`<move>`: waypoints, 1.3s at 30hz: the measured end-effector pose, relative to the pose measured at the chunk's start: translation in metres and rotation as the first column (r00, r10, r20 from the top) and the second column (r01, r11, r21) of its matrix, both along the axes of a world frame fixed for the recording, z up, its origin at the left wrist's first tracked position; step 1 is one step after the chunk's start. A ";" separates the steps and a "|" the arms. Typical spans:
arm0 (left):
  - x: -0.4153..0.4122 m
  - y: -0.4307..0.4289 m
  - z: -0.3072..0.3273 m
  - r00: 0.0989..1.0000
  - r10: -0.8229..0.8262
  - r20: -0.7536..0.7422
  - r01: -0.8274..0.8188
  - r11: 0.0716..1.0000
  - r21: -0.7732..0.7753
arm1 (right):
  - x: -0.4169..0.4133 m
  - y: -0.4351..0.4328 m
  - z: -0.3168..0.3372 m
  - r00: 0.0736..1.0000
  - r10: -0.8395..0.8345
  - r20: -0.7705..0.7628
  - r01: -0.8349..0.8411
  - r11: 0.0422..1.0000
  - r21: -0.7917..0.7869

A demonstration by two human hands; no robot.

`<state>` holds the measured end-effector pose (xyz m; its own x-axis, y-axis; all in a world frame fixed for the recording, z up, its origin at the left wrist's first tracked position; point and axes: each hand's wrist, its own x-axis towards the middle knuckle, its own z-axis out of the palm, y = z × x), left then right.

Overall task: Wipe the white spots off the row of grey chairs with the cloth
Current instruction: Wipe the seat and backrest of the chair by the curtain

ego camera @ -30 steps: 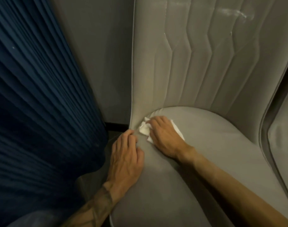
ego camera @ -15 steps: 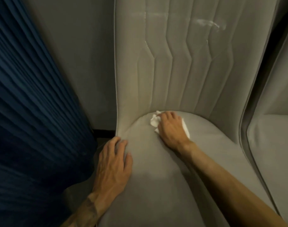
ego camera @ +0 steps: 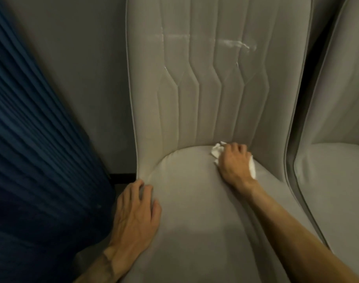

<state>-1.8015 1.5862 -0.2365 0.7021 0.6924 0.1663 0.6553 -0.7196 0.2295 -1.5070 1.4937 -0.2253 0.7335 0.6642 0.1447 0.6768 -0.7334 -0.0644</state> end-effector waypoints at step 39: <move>0.204 0.188 0.236 0.636 -0.400 0.660 -0.032 0.841 0.540 | 0.128 0.098 0.232 0.759 -0.116 0.640 -0.449 0.618 0.645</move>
